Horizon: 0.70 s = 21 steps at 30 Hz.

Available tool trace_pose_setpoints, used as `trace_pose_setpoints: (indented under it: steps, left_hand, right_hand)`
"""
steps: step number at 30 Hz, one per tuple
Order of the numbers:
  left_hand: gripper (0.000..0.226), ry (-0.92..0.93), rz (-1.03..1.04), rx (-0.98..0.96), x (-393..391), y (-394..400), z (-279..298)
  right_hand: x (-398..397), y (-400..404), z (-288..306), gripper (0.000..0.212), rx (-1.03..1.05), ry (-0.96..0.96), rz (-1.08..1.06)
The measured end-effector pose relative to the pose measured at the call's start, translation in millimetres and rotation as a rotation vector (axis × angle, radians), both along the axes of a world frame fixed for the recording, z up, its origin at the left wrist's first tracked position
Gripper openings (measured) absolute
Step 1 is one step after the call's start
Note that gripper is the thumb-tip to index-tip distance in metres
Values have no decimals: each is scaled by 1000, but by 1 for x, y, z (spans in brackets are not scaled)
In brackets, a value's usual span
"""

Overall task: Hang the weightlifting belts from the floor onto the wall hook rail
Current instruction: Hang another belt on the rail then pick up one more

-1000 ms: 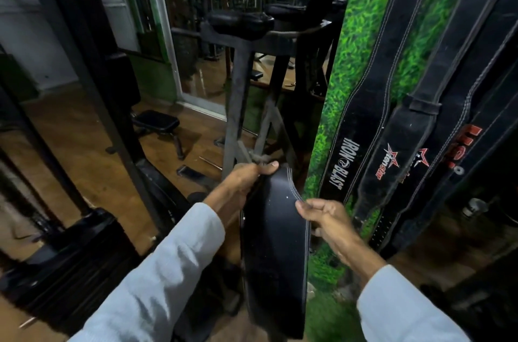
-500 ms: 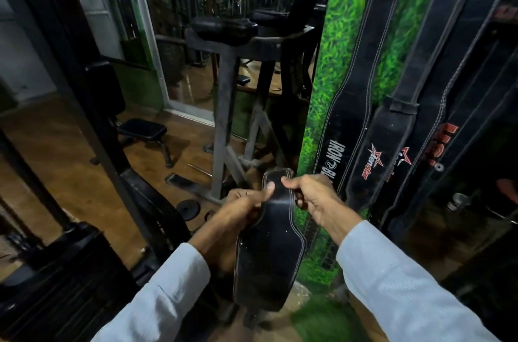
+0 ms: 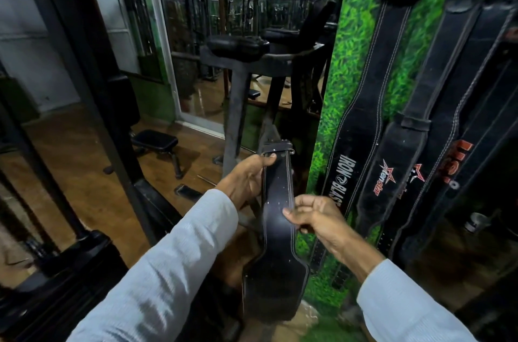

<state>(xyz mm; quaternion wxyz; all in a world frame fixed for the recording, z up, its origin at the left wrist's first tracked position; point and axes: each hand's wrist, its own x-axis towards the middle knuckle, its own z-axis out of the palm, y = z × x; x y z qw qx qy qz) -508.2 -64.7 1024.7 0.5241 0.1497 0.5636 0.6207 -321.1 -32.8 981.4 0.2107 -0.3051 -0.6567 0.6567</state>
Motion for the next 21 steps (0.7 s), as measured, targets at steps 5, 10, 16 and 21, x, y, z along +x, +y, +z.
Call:
trace_pose_setpoints:
  steps: [5,10,16,21]
  left_hand:
    - [20,53,23,84,-1,1,5]
    - [36,80,118,238,8,3,-17]
    - [36,128,43,382,21,-4,-37]
    - [40,174,-63,523,19,-25,-15]
  right_hand:
    - [2,-5,6,6,91,-172,8]
    - [-27,23,58,20,28,21,-347]
    - [-43,46,88,9,163,35,-403]
    - [-44,43,87,22,274,73,-475]
